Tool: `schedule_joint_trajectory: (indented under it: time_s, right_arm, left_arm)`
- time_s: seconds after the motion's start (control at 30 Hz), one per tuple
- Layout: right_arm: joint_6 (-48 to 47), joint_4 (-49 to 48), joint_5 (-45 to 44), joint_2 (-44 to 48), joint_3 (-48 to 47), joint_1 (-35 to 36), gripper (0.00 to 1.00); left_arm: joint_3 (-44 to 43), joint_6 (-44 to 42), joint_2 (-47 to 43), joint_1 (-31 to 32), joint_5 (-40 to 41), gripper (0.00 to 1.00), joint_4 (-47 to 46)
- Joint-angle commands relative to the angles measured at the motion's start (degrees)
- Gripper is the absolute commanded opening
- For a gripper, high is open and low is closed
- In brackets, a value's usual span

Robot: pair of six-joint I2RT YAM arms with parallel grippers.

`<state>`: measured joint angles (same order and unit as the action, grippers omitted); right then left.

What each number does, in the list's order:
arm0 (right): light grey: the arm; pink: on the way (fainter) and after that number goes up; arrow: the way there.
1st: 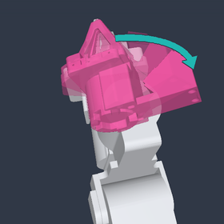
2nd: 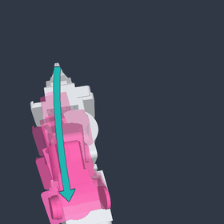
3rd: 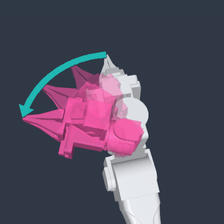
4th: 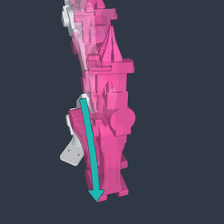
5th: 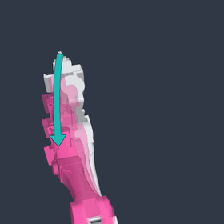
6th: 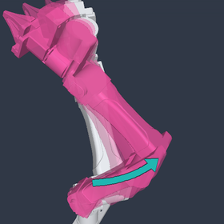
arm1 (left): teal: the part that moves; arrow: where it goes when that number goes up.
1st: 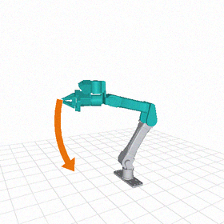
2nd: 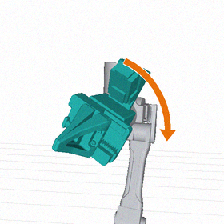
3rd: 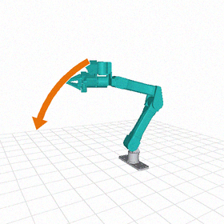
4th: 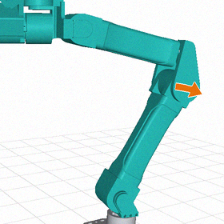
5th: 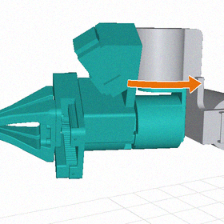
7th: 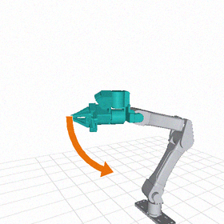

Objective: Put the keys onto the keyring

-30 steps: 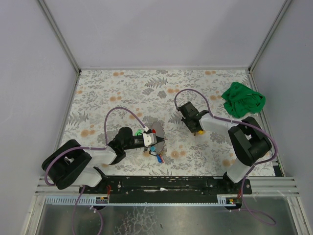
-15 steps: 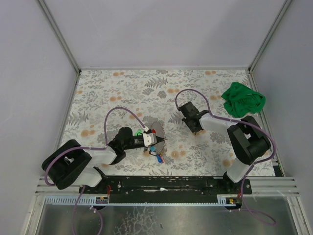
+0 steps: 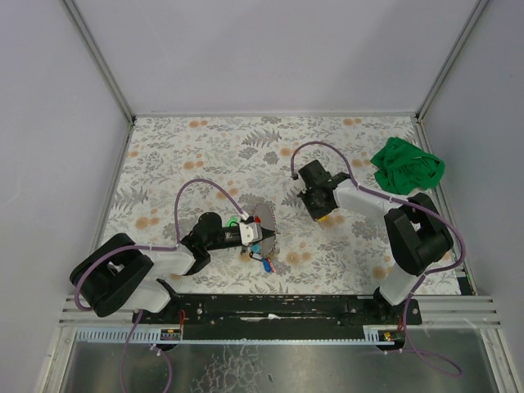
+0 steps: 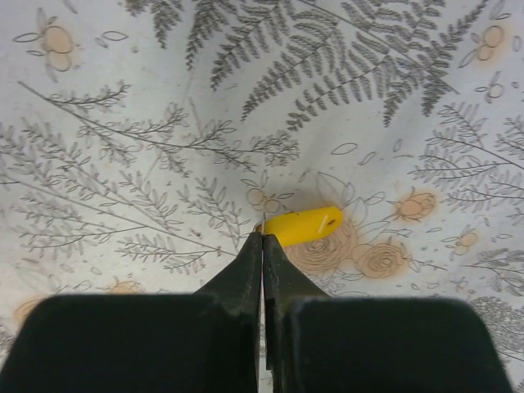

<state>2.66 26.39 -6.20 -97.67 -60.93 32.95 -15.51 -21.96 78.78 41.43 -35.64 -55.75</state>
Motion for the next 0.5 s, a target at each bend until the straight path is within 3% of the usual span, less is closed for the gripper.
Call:
schedule_joint_trajectory:
  time_s: [0.0, 0.47]
  right_arm:
    - [2.27, 2.69, 4.75, -1.46, -2.99, 0.27, 0.02]
    - [3.74, 3.22, 0.25, -7.42, -8.37, 3.03, 0.08]
  left_arm:
    - [-0.75, 0.04, -1.09, 0.15, -1.04, 0.00, -2.54]
    - [-0.93, -0.04, -0.84, 0.14, -1.03, 0.00, -2.35]
